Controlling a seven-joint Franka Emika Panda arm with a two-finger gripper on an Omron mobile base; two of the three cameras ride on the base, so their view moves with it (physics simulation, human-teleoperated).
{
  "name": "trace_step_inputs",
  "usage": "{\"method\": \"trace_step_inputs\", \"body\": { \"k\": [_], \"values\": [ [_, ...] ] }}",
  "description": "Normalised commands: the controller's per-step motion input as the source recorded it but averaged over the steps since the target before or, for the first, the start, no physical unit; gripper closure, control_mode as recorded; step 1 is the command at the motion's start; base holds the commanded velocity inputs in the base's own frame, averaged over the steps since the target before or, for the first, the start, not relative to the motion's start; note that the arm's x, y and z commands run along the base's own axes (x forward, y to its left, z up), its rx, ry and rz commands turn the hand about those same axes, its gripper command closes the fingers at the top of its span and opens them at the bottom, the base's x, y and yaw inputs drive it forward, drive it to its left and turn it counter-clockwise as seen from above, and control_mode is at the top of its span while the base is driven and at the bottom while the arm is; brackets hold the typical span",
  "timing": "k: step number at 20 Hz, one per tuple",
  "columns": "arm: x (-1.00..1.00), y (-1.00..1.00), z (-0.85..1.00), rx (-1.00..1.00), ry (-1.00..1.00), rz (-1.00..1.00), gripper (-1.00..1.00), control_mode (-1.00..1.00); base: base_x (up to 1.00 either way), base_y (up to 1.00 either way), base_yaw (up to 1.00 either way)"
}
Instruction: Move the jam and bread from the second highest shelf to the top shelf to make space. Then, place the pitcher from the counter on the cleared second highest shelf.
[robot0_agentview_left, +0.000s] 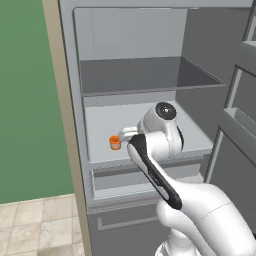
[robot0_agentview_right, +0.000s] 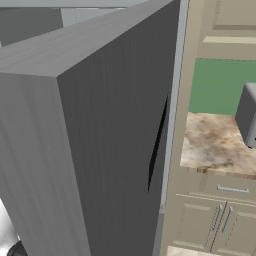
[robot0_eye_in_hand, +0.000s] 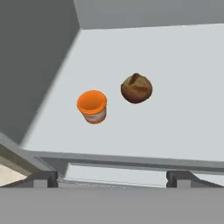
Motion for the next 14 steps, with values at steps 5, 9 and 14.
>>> {"method": "trace_step_inputs", "body": {
  "k": [5, 9, 14],
  "values": [
    [0.11, 0.51, -0.32, 0.02, 0.06, 0.04, -1.00, -1.00, 0.00, 0.00, 0.00],
    [0.27, 0.36, -0.16, 0.00, 0.11, 0.03, -1.00, -1.00, 0.00, 0.00, 0.00],
    [0.41, 0.03, -0.05, 0.00, 0.07, 0.00, -1.00, -1.00, 0.00, 0.00, 0.00]
  ]
}}
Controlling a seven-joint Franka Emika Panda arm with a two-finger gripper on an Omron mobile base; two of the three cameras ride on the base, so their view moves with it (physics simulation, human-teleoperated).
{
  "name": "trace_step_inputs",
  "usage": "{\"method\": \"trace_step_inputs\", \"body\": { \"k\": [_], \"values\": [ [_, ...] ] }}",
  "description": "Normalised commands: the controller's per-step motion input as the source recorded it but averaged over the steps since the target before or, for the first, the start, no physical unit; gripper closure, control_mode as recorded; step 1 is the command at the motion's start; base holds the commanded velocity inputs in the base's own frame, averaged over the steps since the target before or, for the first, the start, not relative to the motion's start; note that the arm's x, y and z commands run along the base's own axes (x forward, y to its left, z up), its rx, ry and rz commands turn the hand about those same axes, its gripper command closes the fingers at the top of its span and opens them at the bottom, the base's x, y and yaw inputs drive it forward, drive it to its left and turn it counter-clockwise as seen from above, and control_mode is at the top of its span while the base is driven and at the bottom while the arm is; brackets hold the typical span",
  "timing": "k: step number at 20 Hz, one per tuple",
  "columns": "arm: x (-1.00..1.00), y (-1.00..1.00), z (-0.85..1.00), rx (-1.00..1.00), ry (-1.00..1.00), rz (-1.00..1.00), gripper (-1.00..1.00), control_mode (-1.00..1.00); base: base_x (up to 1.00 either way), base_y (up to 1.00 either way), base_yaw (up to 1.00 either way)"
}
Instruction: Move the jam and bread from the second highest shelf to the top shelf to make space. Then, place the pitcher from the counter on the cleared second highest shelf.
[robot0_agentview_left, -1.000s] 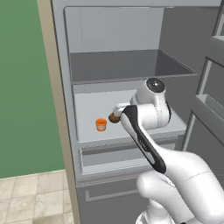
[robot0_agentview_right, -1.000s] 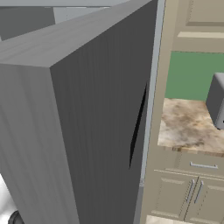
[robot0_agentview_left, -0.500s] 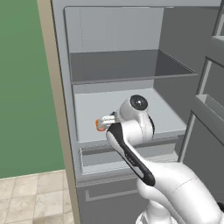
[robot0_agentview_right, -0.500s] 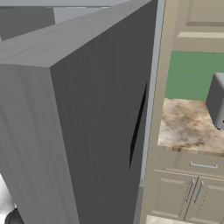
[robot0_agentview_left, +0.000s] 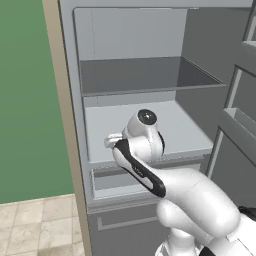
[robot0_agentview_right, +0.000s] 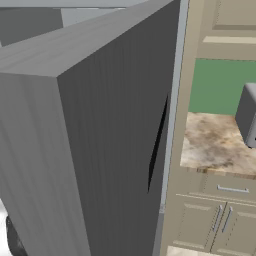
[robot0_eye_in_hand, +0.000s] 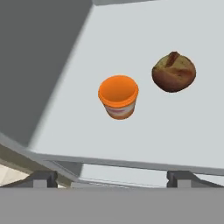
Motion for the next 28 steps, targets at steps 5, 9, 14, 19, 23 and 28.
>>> {"method": "trace_step_inputs", "body": {
  "k": [5, 9, 14, 19, 23, 28],
  "values": [
    [0.38, 0.00, -0.05, 0.00, 0.04, 0.00, -1.00, -1.00, 0.00, 0.00, 0.00],
    [0.38, 0.00, -0.26, 0.00, 0.01, 0.00, -1.00, -1.00, 0.00, 0.00, 0.00],
    [0.32, 0.00, -0.35, 0.00, 0.00, 0.00, -1.00, -1.00, 0.00, 0.00, 0.00],
    [0.31, 0.00, -0.30, 0.00, 0.00, 0.00, -1.00, -1.00, 0.00, 0.00, 0.00],
    [0.35, 0.00, -0.24, 0.00, 0.00, 0.00, -1.00, -1.00, 0.00, 0.00, 0.00],
    [0.37, 0.00, -0.20, 0.00, 0.00, 0.00, -1.00, -1.00, 0.00, 0.00, 0.00]
  ]
}}
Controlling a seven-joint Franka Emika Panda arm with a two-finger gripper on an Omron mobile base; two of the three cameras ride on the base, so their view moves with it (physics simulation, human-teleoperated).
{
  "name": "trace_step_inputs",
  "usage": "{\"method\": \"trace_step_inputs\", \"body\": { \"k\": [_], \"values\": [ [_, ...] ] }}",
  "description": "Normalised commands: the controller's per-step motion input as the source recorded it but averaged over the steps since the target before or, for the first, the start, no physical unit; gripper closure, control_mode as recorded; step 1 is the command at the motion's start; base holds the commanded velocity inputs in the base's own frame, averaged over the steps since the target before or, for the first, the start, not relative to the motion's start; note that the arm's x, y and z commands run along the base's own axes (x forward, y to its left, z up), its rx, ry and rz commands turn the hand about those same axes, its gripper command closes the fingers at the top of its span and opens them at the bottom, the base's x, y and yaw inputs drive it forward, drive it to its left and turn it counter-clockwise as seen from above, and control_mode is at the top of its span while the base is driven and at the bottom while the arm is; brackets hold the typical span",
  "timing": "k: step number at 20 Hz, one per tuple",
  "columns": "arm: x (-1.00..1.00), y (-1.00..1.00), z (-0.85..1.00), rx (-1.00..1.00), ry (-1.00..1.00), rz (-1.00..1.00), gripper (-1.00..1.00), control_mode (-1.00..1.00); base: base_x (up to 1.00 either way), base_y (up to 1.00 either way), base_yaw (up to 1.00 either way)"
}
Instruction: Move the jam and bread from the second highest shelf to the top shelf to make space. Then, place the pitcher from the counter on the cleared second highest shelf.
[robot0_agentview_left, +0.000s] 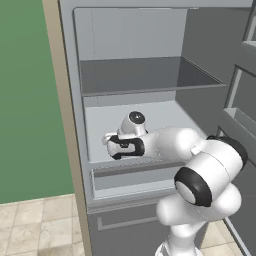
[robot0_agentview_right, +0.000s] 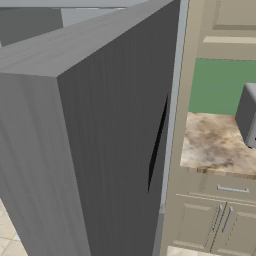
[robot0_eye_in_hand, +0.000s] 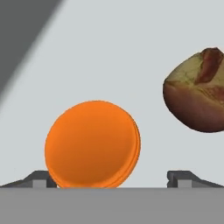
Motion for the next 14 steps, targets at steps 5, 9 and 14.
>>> {"method": "trace_step_inputs", "body": {
  "k": [5, 9, 14],
  "values": [
    [0.34, 0.06, -0.21, 0.00, 0.00, 0.00, -1.00, -1.00, 0.00, 0.00, 0.00],
    [0.24, 0.19, -0.18, -0.02, 0.00, 0.00, 1.00, -1.00, 0.00, 0.00, 0.00],
    [0.14, 0.14, -0.07, -0.02, 0.00, 0.00, 1.00, -1.00, 0.00, 0.00, 0.00]
  ]
}}
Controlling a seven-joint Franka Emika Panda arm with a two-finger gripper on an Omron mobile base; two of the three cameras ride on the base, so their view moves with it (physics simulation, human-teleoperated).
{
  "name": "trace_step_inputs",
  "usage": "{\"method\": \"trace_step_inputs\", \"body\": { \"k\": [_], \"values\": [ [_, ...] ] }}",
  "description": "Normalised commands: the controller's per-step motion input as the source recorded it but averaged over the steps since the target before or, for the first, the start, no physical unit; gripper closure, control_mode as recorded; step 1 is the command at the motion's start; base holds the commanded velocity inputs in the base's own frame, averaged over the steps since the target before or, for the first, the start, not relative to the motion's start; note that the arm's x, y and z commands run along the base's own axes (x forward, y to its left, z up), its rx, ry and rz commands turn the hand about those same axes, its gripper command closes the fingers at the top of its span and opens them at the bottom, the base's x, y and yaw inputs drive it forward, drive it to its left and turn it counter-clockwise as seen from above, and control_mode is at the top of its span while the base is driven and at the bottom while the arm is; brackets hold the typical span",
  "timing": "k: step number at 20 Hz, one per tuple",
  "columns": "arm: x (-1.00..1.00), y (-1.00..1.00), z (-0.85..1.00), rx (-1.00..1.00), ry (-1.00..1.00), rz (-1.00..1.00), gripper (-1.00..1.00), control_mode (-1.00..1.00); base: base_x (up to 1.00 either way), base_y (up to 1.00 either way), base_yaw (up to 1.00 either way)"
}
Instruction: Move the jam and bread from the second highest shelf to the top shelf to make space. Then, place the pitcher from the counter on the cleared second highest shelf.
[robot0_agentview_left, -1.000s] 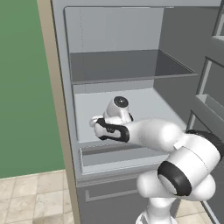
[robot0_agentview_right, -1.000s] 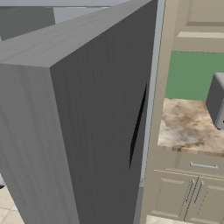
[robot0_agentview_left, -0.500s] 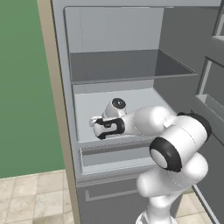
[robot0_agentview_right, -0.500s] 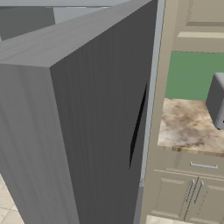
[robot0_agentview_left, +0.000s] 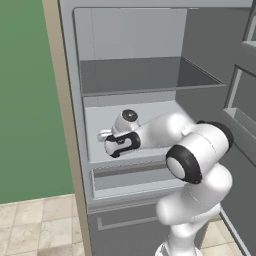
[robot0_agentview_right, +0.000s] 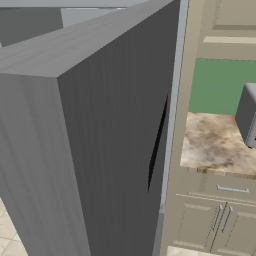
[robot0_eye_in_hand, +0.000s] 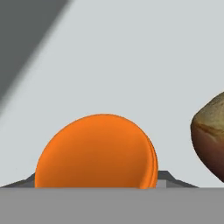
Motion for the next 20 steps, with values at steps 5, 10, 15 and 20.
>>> {"method": "trace_step_inputs", "body": {
  "k": [5, 10, 15, 20],
  "values": [
    [-0.03, 0.00, 0.00, 0.00, 0.00, 0.00, 1.00, -1.00, 0.00, 0.00, 0.00],
    [-0.88, 0.00, 0.26, 0.00, -0.15, 0.00, 1.00, -1.00, 0.00, 0.00, 0.00],
    [-1.00, -0.07, 0.60, 0.00, -0.16, 0.00, 1.00, -1.00, 0.00, 0.00, 0.00],
    [-0.68, -0.29, 0.91, 0.00, -0.02, -0.06, 1.00, -1.00, 0.00, 0.00, 0.00]
  ]
}}
